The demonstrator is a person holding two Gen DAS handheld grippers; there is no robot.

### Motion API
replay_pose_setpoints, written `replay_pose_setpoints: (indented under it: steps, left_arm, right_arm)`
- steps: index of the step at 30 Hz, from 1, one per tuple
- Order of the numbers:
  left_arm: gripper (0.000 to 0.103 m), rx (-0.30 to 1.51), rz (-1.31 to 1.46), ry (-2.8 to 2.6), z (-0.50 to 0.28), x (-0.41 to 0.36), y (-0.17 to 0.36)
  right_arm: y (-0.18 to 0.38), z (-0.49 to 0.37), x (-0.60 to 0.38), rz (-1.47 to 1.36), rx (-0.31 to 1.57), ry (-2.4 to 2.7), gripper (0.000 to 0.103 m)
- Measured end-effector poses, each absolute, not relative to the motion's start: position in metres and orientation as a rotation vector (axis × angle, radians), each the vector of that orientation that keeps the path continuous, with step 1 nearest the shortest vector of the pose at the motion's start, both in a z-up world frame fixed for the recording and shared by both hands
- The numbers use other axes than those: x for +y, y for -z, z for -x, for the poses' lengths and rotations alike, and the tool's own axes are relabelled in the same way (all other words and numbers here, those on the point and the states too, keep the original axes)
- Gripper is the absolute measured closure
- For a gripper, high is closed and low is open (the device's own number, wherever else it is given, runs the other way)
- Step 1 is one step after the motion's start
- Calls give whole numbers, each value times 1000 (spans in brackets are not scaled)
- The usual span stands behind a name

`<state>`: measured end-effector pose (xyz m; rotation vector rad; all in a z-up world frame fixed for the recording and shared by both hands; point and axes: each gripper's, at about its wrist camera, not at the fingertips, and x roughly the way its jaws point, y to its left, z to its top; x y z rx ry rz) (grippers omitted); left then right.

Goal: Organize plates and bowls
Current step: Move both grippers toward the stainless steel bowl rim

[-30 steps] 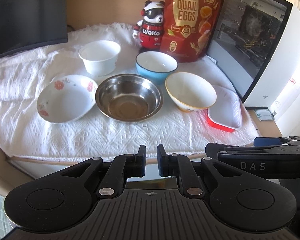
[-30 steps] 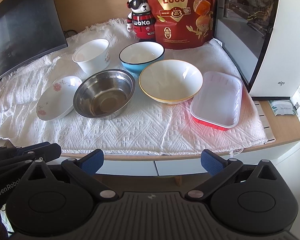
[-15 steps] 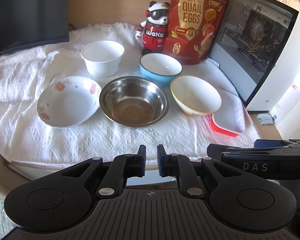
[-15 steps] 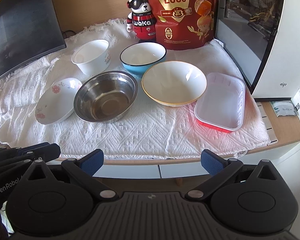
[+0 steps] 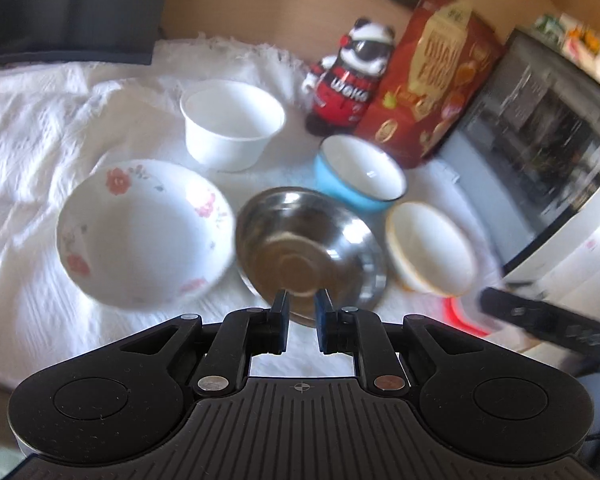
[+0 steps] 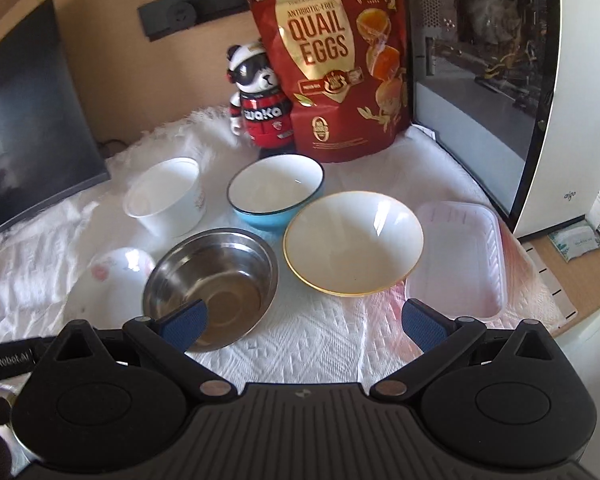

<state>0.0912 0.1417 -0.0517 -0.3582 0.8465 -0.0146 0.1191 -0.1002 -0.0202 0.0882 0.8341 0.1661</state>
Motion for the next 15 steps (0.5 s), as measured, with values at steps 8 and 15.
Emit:
replay_pose_setpoints:
  steps: [8, 15]
  left_arm:
    - [88, 871, 346, 134, -140, 157, 71]
    - [88, 878, 298, 19, -172, 166, 77]
  right_arm:
    - [50, -144, -88, -130, 941, -159, 0]
    - [85, -176, -78, -138, 1006, -250, 0]
